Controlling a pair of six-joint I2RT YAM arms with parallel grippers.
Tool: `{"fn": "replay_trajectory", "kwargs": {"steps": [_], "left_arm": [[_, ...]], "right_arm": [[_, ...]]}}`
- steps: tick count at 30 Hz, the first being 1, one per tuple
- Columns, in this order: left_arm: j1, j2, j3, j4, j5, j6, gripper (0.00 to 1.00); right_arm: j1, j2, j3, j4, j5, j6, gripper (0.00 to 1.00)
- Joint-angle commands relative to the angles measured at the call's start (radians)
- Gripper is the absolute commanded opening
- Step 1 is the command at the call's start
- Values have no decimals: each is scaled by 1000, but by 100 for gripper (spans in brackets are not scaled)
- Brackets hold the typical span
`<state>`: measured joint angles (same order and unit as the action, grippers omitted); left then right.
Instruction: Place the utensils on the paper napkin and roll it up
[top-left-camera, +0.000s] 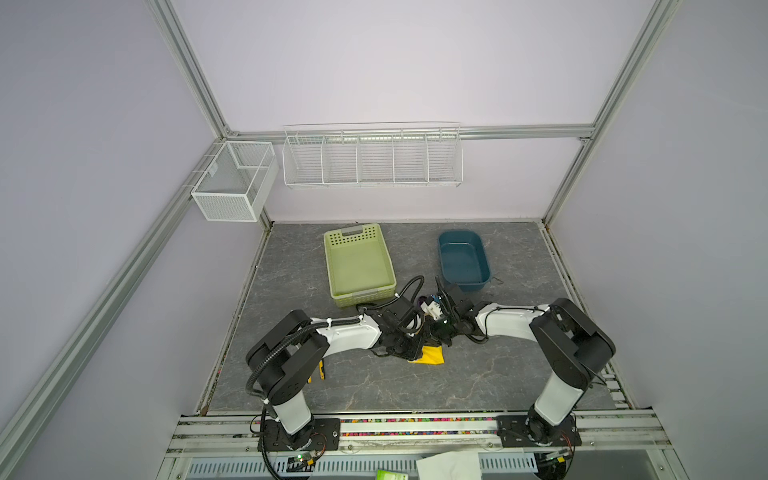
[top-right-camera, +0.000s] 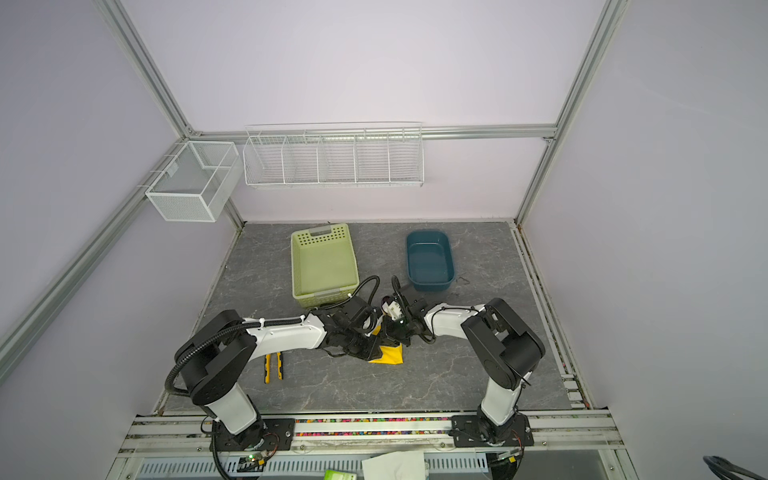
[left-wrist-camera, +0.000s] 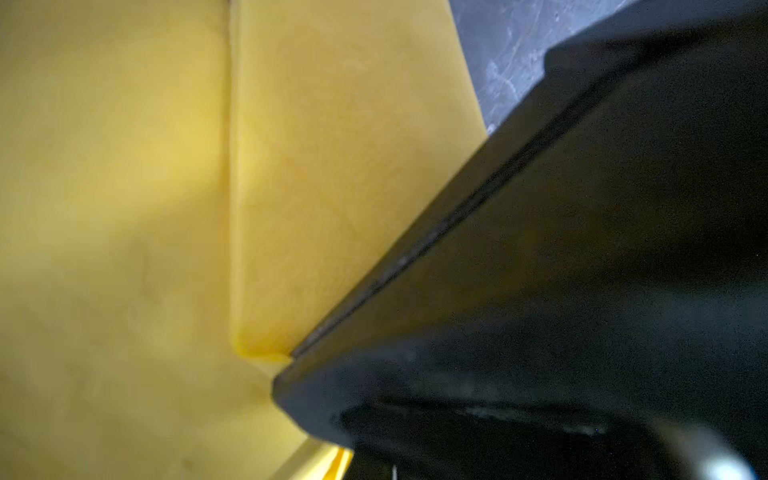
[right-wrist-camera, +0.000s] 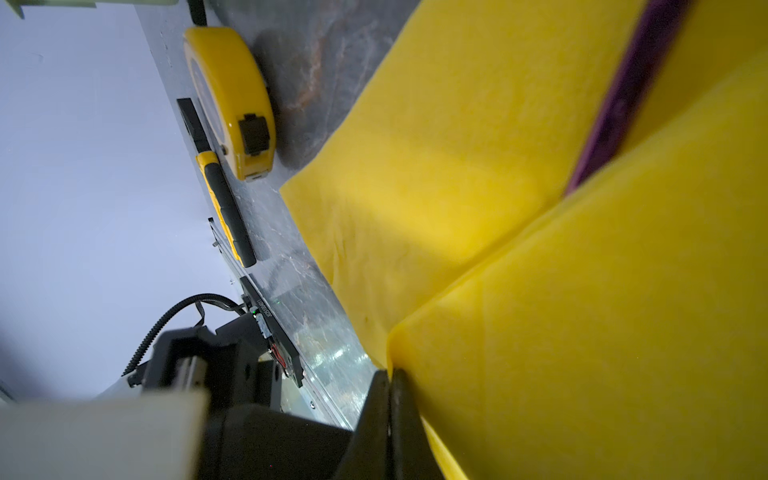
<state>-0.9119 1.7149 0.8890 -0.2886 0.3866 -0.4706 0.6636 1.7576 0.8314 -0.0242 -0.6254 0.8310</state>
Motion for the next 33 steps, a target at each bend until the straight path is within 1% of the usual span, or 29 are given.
{"fn": "replay_trajectory", "kwargs": {"steps": [1,8,15,22,25,28,33], "left_arm": [[-5,9,-10,6,-6,-4,5],[-5,15,-9,5,-4,-2,5],[-5,13,-11,6,-4,-2,5],[-5,2,-16,8,-9,-3,5],[-5,-27,-23,7,-26,-3,5],[1,-87,-29,-3,-58,-6,5],[44,-193,-26,-68,-124,-11,5]], "right_arm": [[7,17,-15,98,1,51,7],[8,44,-25,132,10,65,7],[8,81,-37,192,-5,86,7],[8,119,-43,197,2,80,7],[8,133,-50,201,-1,82,7],[8,140,-55,202,1,79,10],[8,145,-56,200,-1,78,19]]}}
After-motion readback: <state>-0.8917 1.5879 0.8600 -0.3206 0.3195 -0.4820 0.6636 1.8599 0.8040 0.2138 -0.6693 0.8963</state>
